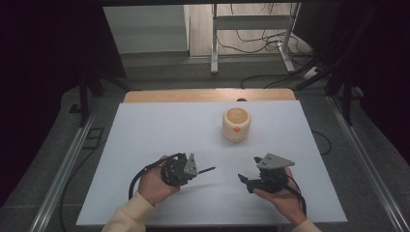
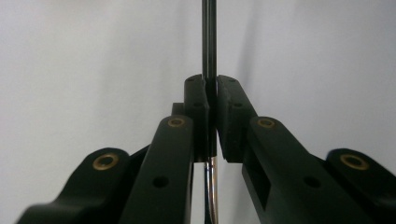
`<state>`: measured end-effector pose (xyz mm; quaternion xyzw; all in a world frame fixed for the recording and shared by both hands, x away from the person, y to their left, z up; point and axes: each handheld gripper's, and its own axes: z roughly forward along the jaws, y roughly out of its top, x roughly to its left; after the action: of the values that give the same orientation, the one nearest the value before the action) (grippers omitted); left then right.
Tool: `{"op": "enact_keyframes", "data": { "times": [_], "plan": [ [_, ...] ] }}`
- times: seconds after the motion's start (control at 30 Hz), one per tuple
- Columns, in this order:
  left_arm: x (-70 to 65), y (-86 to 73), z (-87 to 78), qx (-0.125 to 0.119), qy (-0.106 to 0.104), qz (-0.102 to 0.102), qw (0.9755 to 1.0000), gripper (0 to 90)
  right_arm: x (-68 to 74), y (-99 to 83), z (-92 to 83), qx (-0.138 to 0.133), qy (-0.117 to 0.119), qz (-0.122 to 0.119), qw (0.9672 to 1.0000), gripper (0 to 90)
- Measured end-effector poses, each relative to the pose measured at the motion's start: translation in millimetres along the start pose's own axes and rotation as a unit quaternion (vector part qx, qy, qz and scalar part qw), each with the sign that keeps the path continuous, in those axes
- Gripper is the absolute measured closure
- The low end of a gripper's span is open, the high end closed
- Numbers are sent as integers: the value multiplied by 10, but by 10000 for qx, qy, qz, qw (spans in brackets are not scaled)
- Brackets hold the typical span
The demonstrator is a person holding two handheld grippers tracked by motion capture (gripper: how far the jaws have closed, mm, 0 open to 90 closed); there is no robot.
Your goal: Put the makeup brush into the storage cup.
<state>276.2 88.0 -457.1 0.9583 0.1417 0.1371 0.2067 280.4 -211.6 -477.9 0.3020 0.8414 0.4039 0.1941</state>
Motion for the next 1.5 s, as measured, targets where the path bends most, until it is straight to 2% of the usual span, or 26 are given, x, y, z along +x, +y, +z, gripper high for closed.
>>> {"op": "enact_keyframes", "data": {
  "times": [0.33,0.47,0.9,1.1,1.3,1.5],
  "plan": [
    [-6,7,24,-32,-55,-19,10000,835,100,69,83,107,79,-248,9996,189],
    [3,1,37,-51,-35,-102,9999,835,139,111,115,113,113,-331,9993,194],
    [25,41,66,-100,-75,-144,9998,835,283,296,236,189,272,-733,9968,217],
    [26,62,96,-101,-88,-160,9998,835,321,359,291,249,356,-840,9955,225],
    [27,79,106,-114,-100,-148,9998,835,380,430,380,308,392,-1031,9934,233],
    [26,89,132,-78,-123,-138,9998,835,468,494,472,396,490,-1355,9888,268]
  ]
}}
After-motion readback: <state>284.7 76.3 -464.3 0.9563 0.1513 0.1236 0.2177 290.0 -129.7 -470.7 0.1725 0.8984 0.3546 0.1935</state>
